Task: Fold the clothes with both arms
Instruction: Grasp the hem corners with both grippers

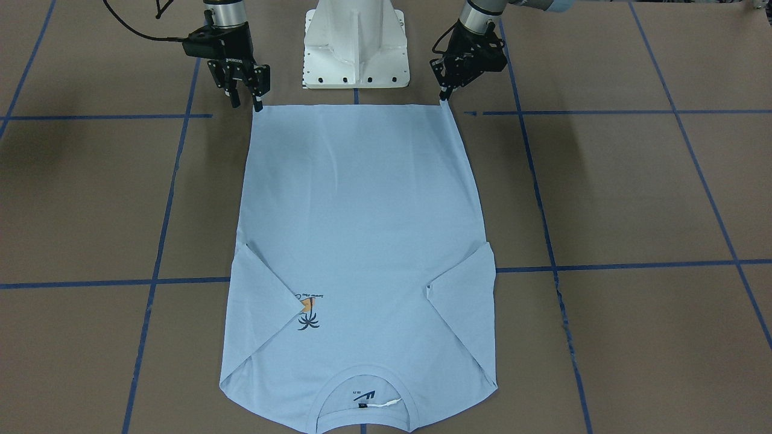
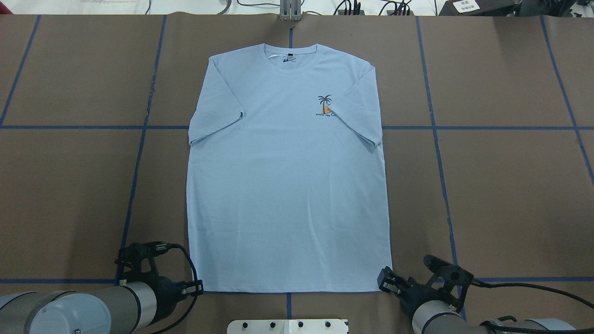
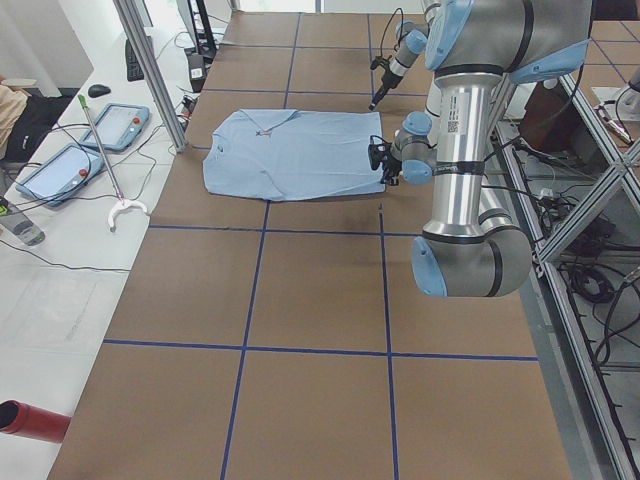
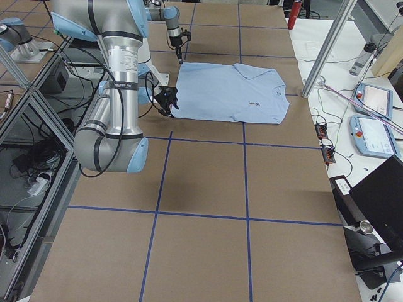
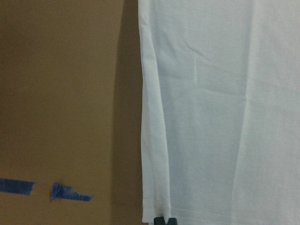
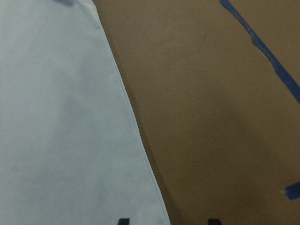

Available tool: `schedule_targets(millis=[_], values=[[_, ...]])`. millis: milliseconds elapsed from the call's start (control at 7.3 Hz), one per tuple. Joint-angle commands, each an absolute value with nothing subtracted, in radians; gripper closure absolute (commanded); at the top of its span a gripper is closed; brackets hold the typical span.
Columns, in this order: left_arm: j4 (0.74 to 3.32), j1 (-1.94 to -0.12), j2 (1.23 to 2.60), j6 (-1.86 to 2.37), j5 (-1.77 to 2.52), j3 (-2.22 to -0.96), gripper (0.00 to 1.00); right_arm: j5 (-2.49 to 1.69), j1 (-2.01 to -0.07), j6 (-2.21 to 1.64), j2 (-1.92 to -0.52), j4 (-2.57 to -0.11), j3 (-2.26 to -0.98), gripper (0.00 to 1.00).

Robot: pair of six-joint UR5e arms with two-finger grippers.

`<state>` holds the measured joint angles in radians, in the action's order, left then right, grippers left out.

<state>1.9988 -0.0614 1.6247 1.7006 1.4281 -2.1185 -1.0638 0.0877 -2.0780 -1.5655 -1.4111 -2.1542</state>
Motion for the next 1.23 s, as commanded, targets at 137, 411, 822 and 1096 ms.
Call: schedule_targets(millis=[137, 411, 822, 1096], values=[[1.999, -0.061, 1.624, 1.704, 1.428, -2.118, 1.0, -1.065, 0.098, -2.095, -1.522, -1.445, -2.115, 0.44], [1.999, -0.061, 1.624, 1.704, 1.428, -2.117, 1.0, -1.065, 0.097, -2.097, -1.499, -1.493, -2.121, 0.61], [1.999, -0.06, 1.626, 1.704, 1.43, -2.117, 1.0, -1.063, 0.097, -2.097, -1.503, -1.494, -2.114, 0.79], [2.0, -0.06, 1.626, 1.704, 1.43, -2.117, 1.0, -1.063, 0.095, -2.097, -1.502, -1.494, -2.115, 0.89]])
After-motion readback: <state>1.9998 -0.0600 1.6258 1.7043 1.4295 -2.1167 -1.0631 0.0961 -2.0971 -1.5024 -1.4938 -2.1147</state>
